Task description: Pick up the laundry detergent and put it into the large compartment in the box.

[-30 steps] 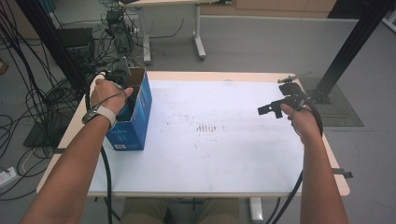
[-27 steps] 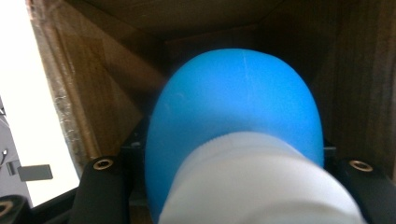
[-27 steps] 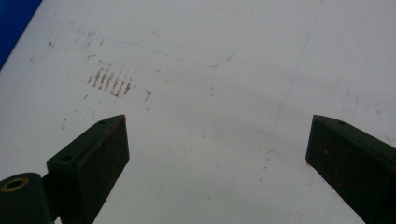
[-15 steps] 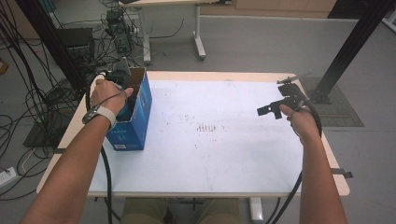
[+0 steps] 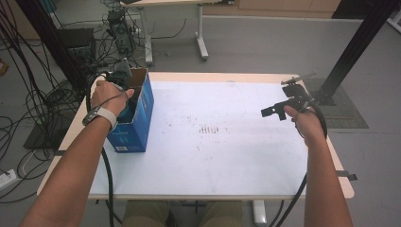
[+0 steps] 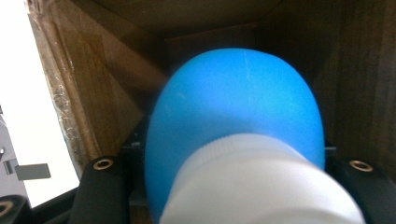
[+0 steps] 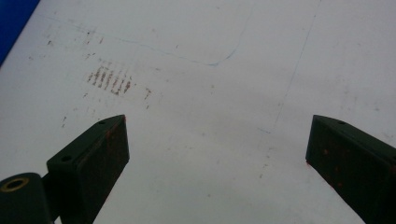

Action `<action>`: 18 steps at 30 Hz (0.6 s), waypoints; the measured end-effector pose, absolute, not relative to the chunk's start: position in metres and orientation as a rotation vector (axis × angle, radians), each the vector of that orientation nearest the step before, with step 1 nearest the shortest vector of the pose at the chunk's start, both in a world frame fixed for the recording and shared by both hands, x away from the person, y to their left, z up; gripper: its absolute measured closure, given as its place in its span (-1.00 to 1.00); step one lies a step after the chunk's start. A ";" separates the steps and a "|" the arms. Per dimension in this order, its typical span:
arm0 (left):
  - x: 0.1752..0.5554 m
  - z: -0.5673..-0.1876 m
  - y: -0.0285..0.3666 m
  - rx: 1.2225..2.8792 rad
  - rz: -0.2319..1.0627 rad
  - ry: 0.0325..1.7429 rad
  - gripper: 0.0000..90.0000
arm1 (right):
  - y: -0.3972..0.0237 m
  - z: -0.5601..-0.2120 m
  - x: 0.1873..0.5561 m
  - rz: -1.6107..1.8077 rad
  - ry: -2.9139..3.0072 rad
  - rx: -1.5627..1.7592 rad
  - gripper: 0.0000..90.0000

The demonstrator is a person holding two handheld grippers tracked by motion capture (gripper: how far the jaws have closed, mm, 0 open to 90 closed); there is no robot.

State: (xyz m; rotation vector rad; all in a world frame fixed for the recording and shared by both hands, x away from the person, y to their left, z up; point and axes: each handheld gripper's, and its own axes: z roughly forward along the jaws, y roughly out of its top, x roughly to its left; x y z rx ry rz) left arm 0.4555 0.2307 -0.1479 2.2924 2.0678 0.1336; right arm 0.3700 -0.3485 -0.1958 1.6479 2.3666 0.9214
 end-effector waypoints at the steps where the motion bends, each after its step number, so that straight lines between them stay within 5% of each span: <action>1: 0.455 -0.148 0.230 2.292 0.134 2.069 -0.14 | -0.348 -0.196 0.370 0.920 2.367 1.647 -0.87; 18: 0.455 -0.148 0.230 2.295 0.132 2.069 -0.14 | -0.348 -0.196 0.370 0.924 2.366 1.645 -0.87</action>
